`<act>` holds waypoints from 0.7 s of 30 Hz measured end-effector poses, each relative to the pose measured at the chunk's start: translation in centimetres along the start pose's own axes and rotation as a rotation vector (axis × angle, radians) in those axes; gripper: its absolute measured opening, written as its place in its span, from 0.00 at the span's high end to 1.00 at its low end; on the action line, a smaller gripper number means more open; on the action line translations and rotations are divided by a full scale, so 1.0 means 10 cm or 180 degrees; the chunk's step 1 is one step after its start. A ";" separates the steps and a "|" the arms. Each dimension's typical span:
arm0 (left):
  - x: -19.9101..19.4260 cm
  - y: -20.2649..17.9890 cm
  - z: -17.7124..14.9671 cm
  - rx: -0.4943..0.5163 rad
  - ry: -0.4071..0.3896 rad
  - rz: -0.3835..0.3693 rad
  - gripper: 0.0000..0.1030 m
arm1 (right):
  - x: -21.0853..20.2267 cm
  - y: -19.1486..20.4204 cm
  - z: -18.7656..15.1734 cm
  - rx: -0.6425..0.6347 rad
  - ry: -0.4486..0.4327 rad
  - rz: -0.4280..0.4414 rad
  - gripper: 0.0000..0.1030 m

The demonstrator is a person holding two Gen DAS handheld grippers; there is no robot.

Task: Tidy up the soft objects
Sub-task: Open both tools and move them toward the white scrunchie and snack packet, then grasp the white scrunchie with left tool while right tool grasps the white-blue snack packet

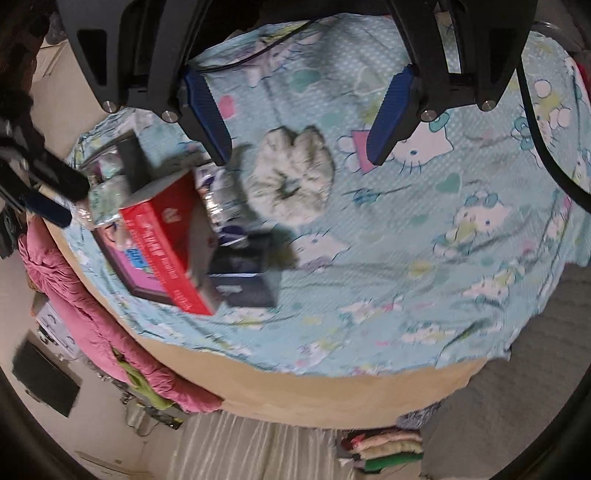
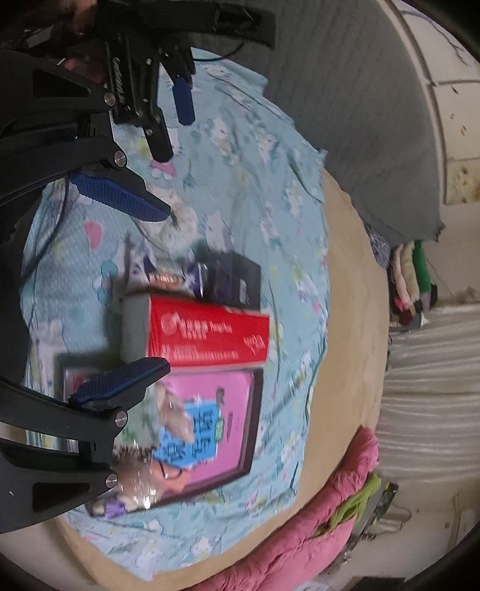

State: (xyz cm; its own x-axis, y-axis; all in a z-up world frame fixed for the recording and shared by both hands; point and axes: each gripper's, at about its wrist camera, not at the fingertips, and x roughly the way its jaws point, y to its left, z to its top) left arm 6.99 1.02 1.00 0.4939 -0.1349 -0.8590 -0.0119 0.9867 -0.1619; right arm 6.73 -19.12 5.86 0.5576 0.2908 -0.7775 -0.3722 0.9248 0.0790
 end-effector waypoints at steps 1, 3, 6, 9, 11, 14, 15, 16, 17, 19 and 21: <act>0.04 0.04 -0.01 -0.0029 0.0029 -0.0019 0.27 | 0.04 0.06 -0.02 -0.0038 0.0034 0.0001 0.25; 0.12 0.11 -0.01 -0.0089 0.0074 -0.0073 0.27 | 0.16 0.18 -0.05 -0.0138 0.0101 -0.0053 0.25; 0.27 0.15 0.03 -0.0148 0.0131 -0.0171 0.27 | 0.31 0.31 -0.09 -0.0234 0.0165 -0.0060 0.25; 0.46 0.16 0.10 -0.0130 0.0203 -0.0189 0.27 | 0.44 0.36 -0.12 -0.0244 0.0224 -0.0069 0.25; 0.60 0.15 0.13 -0.0134 0.0253 -0.0222 0.28 | 0.50 0.37 -0.13 -0.0198 0.0241 -0.0081 0.25; 0.82 0.15 0.16 -0.0124 0.0362 -0.0184 0.33 | 0.64 0.36 -0.13 -0.0099 0.0292 -0.0073 0.25; 0.88 0.15 0.16 -0.0106 0.0396 -0.0170 0.35 | 0.69 0.36 -0.14 -0.0087 0.0323 -0.0067 0.25; 0.95 0.16 0.17 -0.0093 0.0438 -0.0132 0.38 | 0.73 0.37 -0.14 -0.0085 0.0357 -0.0069 0.25; 1.03 0.17 0.17 -0.0078 0.0479 -0.0094 0.43 | 0.78 0.38 -0.14 -0.0094 0.0387 -0.0082 0.25; 1.14 0.20 0.16 -0.0076 0.0530 -0.0095 0.53 | 0.86 0.40 -0.15 -0.0127 0.0408 -0.0095 0.25; 1.23 0.23 0.16 -0.0121 0.0571 -0.0176 0.66 | 0.92 0.43 -0.15 -0.0146 0.0424 -0.0131 0.25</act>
State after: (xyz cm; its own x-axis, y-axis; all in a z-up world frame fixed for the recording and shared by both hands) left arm 14.40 1.77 -9.19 0.3319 -0.2062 -0.9205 -0.0235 0.9737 -0.2266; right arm 9.19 -12.83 -1.91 0.4707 0.2149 -0.8558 -0.3862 0.9222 0.0192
